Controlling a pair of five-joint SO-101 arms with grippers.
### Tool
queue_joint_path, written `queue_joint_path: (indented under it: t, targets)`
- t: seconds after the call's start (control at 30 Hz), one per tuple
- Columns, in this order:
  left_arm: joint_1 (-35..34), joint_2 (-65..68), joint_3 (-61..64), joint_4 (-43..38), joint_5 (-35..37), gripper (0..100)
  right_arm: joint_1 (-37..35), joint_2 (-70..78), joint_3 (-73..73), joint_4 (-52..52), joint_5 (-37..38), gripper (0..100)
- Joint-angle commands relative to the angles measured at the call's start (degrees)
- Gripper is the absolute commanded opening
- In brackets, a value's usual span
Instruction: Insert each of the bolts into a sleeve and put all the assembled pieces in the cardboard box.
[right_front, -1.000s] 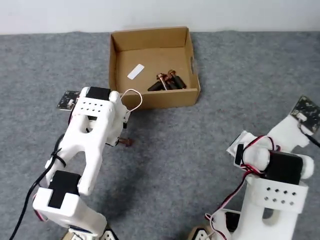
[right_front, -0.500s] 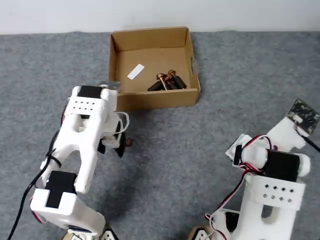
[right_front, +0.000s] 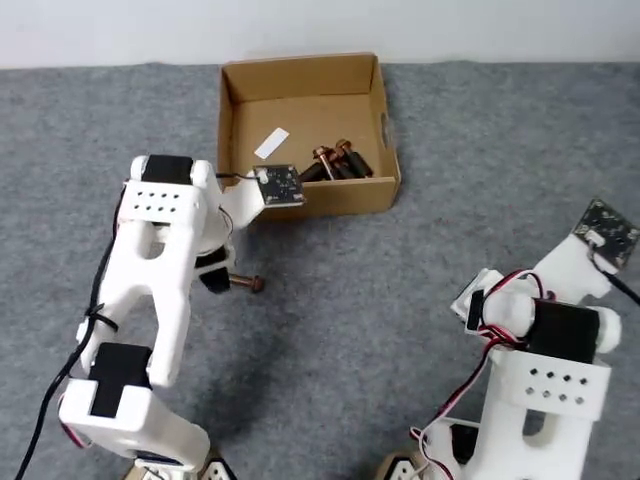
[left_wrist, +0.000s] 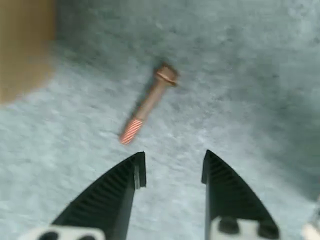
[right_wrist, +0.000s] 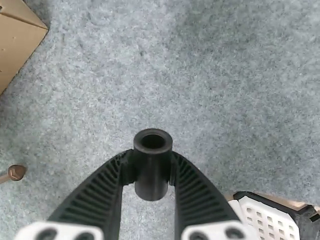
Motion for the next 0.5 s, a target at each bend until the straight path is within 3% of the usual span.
queue_joint_path:
  t: [0.0,0.17,0.47]
  targets:
    - [1.0,-1.0,-2.2,-3.0,-4.8,19,0.7,-1.2,-0.6,2.2,0.5,0.8]
    - [1.5,5.5,-2.7,-3.6,-8.4,19,0.5,-1.1,-0.6,1.1,0.5,0.8]
    - [3.7,13.0,-3.8,-9.1,-8.0,18,0.4,-1.0,-0.6,-0.2,0.5,0.8]
